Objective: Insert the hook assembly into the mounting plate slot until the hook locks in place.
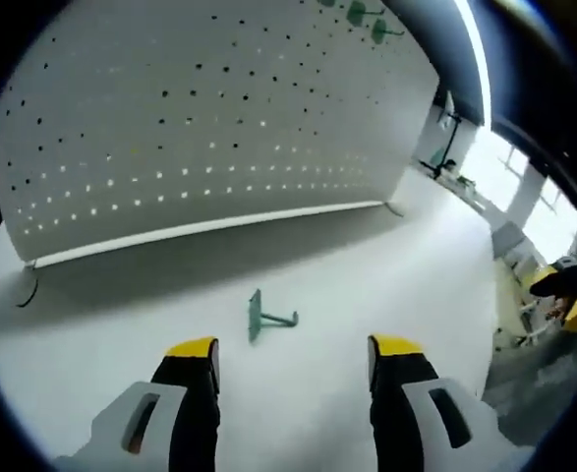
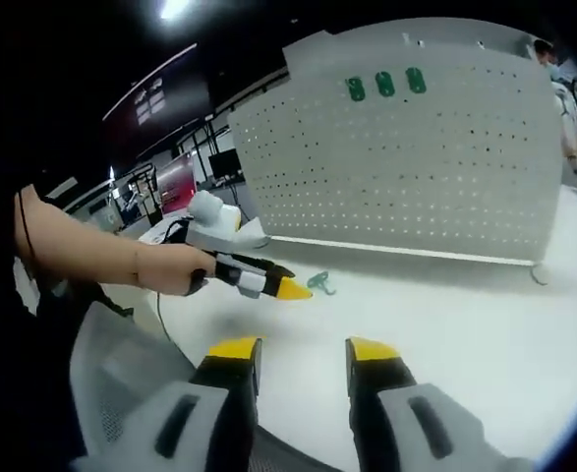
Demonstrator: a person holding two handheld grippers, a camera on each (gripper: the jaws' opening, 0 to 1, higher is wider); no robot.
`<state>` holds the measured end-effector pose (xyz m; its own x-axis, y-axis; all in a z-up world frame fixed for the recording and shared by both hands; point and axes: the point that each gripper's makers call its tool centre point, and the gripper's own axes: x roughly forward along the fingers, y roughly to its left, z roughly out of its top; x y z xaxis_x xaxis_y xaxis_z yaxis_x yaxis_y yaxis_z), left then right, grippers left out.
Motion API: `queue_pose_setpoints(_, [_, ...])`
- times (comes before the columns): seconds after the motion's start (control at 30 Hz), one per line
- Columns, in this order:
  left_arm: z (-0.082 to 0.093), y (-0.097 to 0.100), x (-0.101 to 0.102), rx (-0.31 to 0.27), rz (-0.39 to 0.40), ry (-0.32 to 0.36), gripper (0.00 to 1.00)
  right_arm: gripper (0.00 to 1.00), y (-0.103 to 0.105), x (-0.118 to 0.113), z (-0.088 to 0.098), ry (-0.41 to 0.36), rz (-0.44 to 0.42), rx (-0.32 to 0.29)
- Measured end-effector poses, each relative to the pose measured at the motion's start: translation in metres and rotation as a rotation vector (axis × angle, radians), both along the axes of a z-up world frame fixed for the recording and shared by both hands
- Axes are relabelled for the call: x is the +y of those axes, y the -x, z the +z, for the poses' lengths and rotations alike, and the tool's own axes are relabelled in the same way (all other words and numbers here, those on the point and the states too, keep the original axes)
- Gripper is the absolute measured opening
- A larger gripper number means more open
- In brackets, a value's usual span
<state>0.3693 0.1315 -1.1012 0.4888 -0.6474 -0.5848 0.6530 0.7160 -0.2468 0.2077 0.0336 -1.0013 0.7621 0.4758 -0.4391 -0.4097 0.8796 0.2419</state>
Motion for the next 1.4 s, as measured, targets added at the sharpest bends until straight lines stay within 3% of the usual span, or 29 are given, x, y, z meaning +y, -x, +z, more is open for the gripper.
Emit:
queue_pose_setpoints(0.07, [-0.008,-0.004,0.0,0.03,0.009,-0.008,0.53,0.31,0.0,-0.004,-0.002,0.01,-0.012,-0.001])
queue_pose_setpoints(0.17, [-0.012,-0.009,0.0,0.018,0.017,-0.032,0.48,0.3,0.001,-0.013,-0.007,0.207,0.051,-0.073])
queue_pose_setpoints(0.2, [-0.014,-0.011,0.001,0.02,0.021,-0.04,0.47,0.3,0.002,-0.012,-0.008,0.222,0.067,-0.075])
queue_pose_setpoints(0.33, [-0.023,-0.015,0.005,0.021,0.031,-0.081,0.3,0.29,0.004,-0.01,-0.011,0.232,0.087,-0.074])
queue_pose_setpoints(0.4, [-0.019,-0.02,0.004,-0.009,0.034,-0.077,0.28,0.29,0.003,-0.011,-0.012,0.227,0.083,-0.072])
queue_pose_setpoints(0.5, [-0.019,-0.027,0.001,-0.003,0.038,-0.082,0.25,0.29,0.002,-0.014,-0.016,0.196,0.056,-0.053])
queue_pose_setpoints(0.67, [-0.02,-0.03,0.003,0.005,0.029,-0.117,0.07,0.28,0.001,-0.018,-0.019,0.185,0.035,-0.038])
queue_pose_setpoints(1.0, [-0.021,-0.027,-0.001,-0.003,-0.024,-0.126,0.03,0.28,0.0,-0.025,-0.024,0.181,0.022,-0.015])
queue_pose_setpoints(1.17, [-0.02,-0.02,0.009,-0.013,-0.097,-0.221,0.03,0.28,-0.001,-0.029,-0.025,0.179,0.003,-0.007])
queue_pose_setpoints(1.4, [0.001,-0.023,0.02,-0.013,-0.085,-0.179,0.02,0.28,-0.006,-0.029,-0.024,0.175,0.0,0.0])
